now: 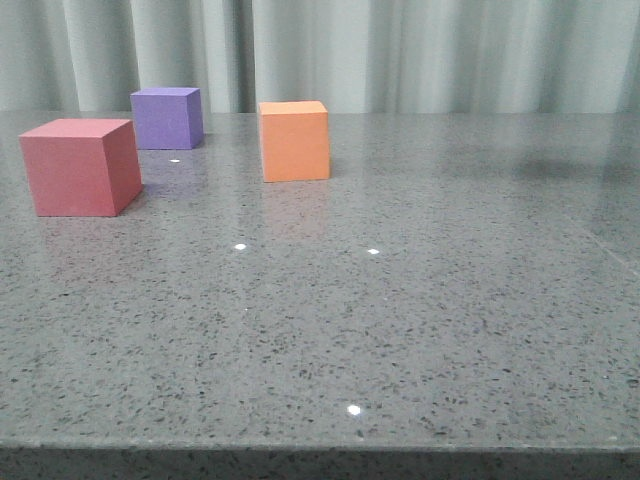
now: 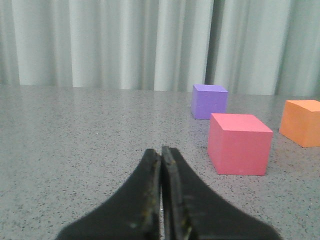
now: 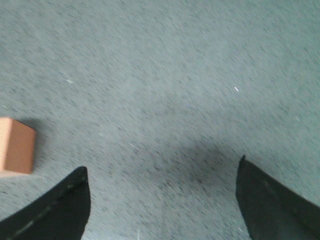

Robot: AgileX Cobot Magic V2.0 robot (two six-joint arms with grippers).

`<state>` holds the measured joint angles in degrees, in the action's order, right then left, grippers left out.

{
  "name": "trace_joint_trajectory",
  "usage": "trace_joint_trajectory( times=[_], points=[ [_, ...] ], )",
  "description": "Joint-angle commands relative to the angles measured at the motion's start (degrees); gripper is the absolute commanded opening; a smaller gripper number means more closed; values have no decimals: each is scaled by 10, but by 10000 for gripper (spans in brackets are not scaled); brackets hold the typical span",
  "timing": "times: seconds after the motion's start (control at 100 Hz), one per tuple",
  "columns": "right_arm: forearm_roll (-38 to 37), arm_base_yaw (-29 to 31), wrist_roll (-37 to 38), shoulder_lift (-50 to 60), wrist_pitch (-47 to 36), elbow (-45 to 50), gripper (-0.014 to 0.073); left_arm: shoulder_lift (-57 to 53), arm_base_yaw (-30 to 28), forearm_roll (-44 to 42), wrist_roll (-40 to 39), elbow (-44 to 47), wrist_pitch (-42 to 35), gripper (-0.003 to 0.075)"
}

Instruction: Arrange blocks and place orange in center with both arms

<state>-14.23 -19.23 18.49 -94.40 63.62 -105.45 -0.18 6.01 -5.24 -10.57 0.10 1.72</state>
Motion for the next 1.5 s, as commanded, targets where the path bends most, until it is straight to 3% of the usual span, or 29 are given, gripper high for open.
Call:
trace_joint_trajectory(
  times=[0.0, 0.21, 0.46, 0.87, 1.0, 1.29, 1.49],
  points=[
    [-12, 18, -1, 76, -74, 71, 595, -22, -1, 4, -1, 25, -49, -20],
    [-9, 64, -1, 232, -177, 289, 595, -22, -1, 4, -1, 25, -49, -20],
    [-15, 99, -1, 425, -240, 492, 595, -22, -1, 4, -1, 25, -49, -20],
    [-15, 99, -1, 715, -310, 707, 595, -22, -1, 4, -1, 25, -49, -20],
    [-21, 99, -1, 745, -353, 753, 595, -22, -1, 4, -1, 25, -49, -20],
    [-24, 99, -1, 740, -569, 834, 595, -22, -1, 4, -1, 25, -49, -20],
    [-34, 99, -1, 740, -581, 848, 561, -22, -1, 4, -1, 25, -49, -20]
  ],
)
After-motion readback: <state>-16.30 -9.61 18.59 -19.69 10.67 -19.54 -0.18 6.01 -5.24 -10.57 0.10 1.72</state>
